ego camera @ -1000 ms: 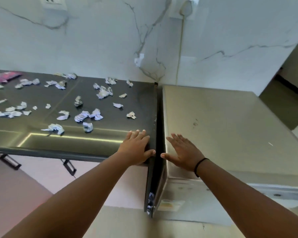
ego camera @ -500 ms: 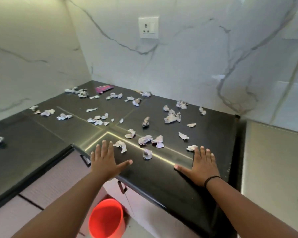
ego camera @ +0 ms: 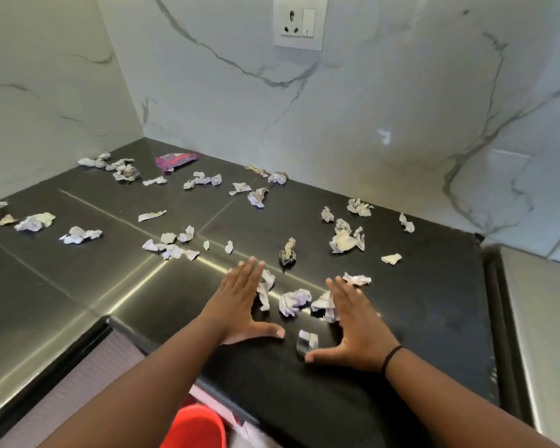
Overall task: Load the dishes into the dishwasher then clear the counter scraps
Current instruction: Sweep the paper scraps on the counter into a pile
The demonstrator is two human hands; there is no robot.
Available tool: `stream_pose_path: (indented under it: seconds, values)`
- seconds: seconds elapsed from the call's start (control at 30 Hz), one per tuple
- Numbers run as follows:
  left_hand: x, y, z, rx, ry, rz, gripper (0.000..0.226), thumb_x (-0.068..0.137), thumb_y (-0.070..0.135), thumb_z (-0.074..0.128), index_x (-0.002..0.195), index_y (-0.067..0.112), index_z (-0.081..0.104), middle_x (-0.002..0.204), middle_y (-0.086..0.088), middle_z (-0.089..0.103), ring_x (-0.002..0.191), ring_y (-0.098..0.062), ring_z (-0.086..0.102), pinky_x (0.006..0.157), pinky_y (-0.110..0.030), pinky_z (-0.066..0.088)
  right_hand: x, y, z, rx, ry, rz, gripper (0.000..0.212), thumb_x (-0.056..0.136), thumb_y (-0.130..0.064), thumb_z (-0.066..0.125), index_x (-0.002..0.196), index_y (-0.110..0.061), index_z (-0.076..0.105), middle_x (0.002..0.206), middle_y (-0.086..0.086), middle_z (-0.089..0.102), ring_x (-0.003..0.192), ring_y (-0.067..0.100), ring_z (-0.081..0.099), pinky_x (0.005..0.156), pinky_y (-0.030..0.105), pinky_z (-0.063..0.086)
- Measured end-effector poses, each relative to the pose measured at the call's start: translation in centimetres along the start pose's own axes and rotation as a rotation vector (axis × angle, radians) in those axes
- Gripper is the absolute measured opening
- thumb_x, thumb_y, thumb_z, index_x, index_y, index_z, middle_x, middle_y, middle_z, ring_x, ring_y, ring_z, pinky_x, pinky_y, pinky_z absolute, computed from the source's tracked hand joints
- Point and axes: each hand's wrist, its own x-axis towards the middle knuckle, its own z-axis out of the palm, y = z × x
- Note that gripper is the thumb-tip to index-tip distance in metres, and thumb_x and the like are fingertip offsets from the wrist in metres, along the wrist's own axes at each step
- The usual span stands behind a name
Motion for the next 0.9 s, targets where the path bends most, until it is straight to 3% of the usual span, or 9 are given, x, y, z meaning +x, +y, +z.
stream_pose_path:
  seconds: [0.17, 0.33, 0.4, 0.53, 0.7, 0.9]
  values:
    - [3.8, -0.6, 0.4, -0.001, -0.003, 0.297, 0.127, 0.056, 0.096, 0.037, 0.144, 0.030, -0.028, 0.156, 0.003, -0.028, 0.142, -0.018, -0.029, 0.119, -0.044, -0.006, 3.6, -3.4, 2.7, -0.046, 0.154, 0.120, 0.128, 0.048, -0.101, 0.023, 0.151, -0.030, -0.007, 0.157, -0.002, -0.019, 0.145, 0.024, -0.021, 0.120, 0.041, -0.004]
    - [6.2, 0.3, 0.2, -0.033, -0.050, 0.446, 0.135, 0.047, 0.099, 0.037, 0.148, 0.030, -0.022, 0.155, 0.004, -0.030, 0.140, -0.016, -0.032, 0.119, -0.043, -0.010, 3.8, -3.6, 2.6, -0.020, 0.351, 0.358, 0.127, 0.052, -0.099, 0.037, 0.151, -0.024, 0.010, 0.160, 0.003, -0.003, 0.147, 0.027, -0.008, 0.118, 0.044, 0.001]
    - [7.0, 0.9, 0.3, -0.043, -0.021, 0.434, 0.135, 0.048, 0.099, 0.036, 0.147, 0.030, -0.024, 0.153, 0.004, -0.034, 0.139, -0.017, -0.036, 0.118, -0.044, -0.010, 3.3, -3.4, 2.5, -0.070, 0.378, 0.441, 0.123, 0.053, -0.100, 0.033, 0.149, -0.026, 0.012, 0.160, 0.002, 0.001, 0.147, 0.026, -0.008, 0.118, 0.047, -0.003]
    - [8.7, 2.1, 0.5, -0.075, 0.012, 0.328, 0.132, 0.053, 0.098, 0.034, 0.145, 0.028, -0.029, 0.149, 0.001, -0.041, 0.135, -0.024, -0.040, 0.116, -0.050, -0.012, 3.2, -1.4, 1.2, -0.091, 0.339, 0.667, 0.126, 0.049, -0.102, 0.018, 0.150, -0.030, 0.002, 0.159, -0.002, -0.013, 0.145, 0.023, -0.020, 0.116, 0.052, -0.011]
    - [11.5, 3.3, 0.7, -0.084, 0.017, 0.233, 0.128, 0.055, 0.097, 0.032, 0.146, 0.028, -0.028, 0.148, -0.005, -0.043, 0.136, -0.029, -0.039, 0.115, -0.053, -0.012, 5.6, 2.9, -1.1, -0.080, 0.306, 0.814, 0.121, 0.053, -0.098, 0.033, 0.148, -0.032, -0.002, 0.158, -0.002, -0.015, 0.146, 0.031, -0.015, 0.115, 0.058, -0.003]
    - [15.4, 3.5, 0.6, -0.099, 0.030, 0.201, 0.125, 0.059, 0.095, 0.032, 0.148, 0.025, -0.021, 0.152, -0.007, -0.036, 0.141, -0.027, -0.030, 0.118, -0.049, -0.008, 12.2, 9.6, -4.3, -0.037, 0.305, 0.793, 0.120, 0.055, -0.094, 0.044, 0.149, -0.032, 0.003, 0.160, -0.001, -0.010, 0.147, 0.032, -0.008, 0.116, 0.059, 0.003]
